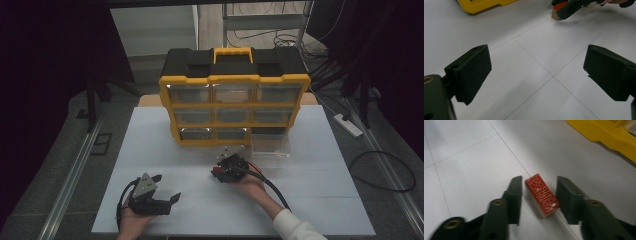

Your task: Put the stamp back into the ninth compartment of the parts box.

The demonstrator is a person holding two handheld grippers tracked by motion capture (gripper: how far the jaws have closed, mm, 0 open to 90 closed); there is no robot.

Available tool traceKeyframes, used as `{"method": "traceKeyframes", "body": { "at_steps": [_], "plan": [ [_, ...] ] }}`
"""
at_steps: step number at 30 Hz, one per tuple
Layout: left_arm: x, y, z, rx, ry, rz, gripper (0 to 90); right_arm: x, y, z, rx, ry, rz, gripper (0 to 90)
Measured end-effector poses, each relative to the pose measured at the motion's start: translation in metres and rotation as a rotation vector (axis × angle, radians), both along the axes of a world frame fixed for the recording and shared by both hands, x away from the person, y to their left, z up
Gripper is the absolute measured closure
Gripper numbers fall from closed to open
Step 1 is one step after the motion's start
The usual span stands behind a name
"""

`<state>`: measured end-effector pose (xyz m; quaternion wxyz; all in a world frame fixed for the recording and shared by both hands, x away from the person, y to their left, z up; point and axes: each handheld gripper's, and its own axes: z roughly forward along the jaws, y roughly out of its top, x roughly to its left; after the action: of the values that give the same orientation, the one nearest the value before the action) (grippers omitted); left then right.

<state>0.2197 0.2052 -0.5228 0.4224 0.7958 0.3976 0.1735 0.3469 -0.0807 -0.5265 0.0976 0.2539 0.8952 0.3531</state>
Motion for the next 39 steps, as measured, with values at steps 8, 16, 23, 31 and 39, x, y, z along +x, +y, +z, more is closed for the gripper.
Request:
{"method": "traceKeyframes", "body": {
  "at_steps": [8, 16, 23, 31, 39],
  "plan": [
    [0.0, 0.0, 0.0, 0.003, 0.0, 0.0, 8.0, -0.002, 0.0, 0.004, -0.007, -0.019, 0.049, 75.3],
    [0.0, 0.001, 0.0, 0.004, -0.001, 0.001, 8.0, -0.008, -0.001, 0.022, 0.04, -0.079, 0.057, 75.3],
    [0.0, 0.0, 0.0, 0.006, -0.001, -0.001, 8.0, -0.011, -0.005, 0.034, 0.072, -0.097, 0.061, 75.3],
    [0.0, 0.0, -0.001, 0.007, 0.0, -0.003, 8.0, -0.011, -0.011, 0.047, 0.129, -0.099, 0.049, 75.3],
    [0.0, 0.0, -0.001, 0.01, -0.002, -0.003, 8.0, -0.015, -0.016, 0.062, 0.169, -0.131, 0.052, 75.3]
  ]
}}
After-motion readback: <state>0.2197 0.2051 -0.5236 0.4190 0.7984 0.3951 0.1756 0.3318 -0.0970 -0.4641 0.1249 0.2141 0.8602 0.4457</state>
